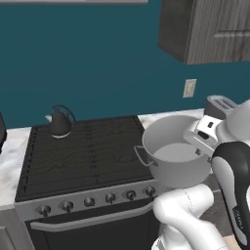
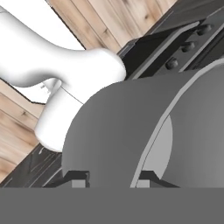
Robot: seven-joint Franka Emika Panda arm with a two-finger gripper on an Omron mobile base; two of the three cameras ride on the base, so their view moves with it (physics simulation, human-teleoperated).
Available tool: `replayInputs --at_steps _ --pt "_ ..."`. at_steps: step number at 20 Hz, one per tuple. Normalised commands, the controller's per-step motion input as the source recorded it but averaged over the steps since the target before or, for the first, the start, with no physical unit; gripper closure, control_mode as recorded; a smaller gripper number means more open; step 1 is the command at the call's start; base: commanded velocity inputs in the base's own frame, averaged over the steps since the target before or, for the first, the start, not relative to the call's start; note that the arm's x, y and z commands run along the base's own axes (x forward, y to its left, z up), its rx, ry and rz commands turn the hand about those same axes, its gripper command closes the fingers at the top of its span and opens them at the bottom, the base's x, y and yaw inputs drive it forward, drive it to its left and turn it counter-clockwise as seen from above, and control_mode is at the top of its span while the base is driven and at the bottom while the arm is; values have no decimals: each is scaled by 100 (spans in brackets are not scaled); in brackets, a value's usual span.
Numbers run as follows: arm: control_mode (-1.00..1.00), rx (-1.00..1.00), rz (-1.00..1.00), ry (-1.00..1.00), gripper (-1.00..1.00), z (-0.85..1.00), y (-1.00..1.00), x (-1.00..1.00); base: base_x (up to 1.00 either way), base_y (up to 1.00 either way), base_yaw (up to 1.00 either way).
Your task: Pick the kettle from the cabinet and place it on a stove burner. Then pick the pot from the counter and place it on another stove burner. Finally, turn both burners on.
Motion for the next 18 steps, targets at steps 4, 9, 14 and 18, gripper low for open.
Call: replayInputs --at_steps 4,9,14,18 --pt "100 0 0 0 100 0 0 0 37 0 5" --pt "100 0 0 0 100 0 0 0 32 -3 4" --pt "100 0 0 0 100 0 0 0 6 -1 0" --pt "100 0 0 0 100 0 0 0 0 0 0"
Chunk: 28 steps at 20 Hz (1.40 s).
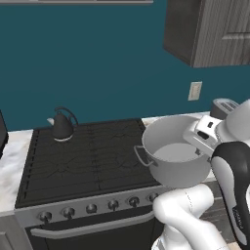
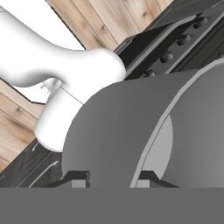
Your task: Pick the kettle from the cabinet and place it on a stove burner. Then pick the pot from the counter and place it on another stove burner. Finally, turn both burners on.
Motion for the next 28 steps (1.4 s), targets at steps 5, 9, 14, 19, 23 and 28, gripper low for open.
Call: replayInputs --at_steps 5,9,14,19,23,28 --pt "-100 0 0 -1 100 0 13 0 0 0 0" --pt "-100 -2 0 -3 100 1 59 0 0 0 0" --pt "-100 -2 0 -4 100 1 64 3 0 0 0" --pt "-100 0 0 0 100 0 60 22 0 0 0" --pt "-100 0 0 0 100 0 54 26 0 0 0" --pt "-100 0 0 0 100 0 38 27 0 0 0"
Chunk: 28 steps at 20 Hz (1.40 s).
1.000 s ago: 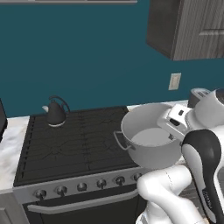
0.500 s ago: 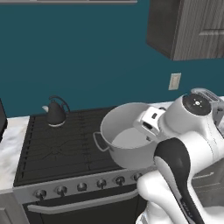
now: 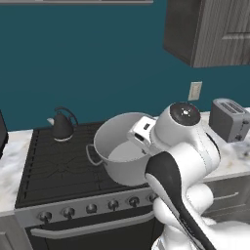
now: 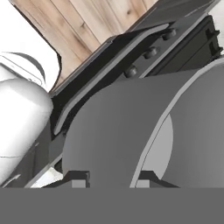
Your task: Pick the kettle from the cabinet and place it on a stove burner. Then pick the pot from the counter and place it on another stove burner. Finally, turn both burners on.
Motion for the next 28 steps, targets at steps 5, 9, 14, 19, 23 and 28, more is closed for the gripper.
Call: replayInputs --at_steps 5,9,14,19,23,28 --pt "-100 0 0 0 100 0 41 33 0 0 0" --pt "-100 0 0 0 100 0 43 32 0 0 0" --pt "-100 0 0 0 100 -2 44 31 0 0 0" --pt "-100 0 3 0 100 -14 44 25 0 0 0" --pt "-100 0 4 0 100 -17 48 32 0 0 0" --pt "-100 2 5 0 100 -15 41 34 0 0 0"
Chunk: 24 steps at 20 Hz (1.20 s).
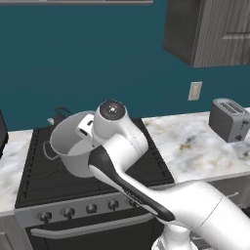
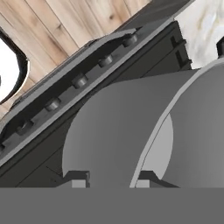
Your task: Pick the kettle from the cabinet and place it on a stove burner. Then pick the pot from the counter and place it on another stove burner. Finally, turn both burners on.
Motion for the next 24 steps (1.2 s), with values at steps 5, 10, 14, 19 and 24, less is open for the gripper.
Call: replayInputs --at_steps 5,10,14,19,24 --pt "-100 7 5 0 100 -16 29 33 0 0 0" --pt "-100 6 5 0 100 -19 22 26 0 0 0" --pt "-100 1 5 0 100 -24 23 14 0 0 0" --pt "-100 0 3 0 100 -21 21 9 0 0 0" --pt "-100 0 1 1 100 -12 13 22 0 0 0"
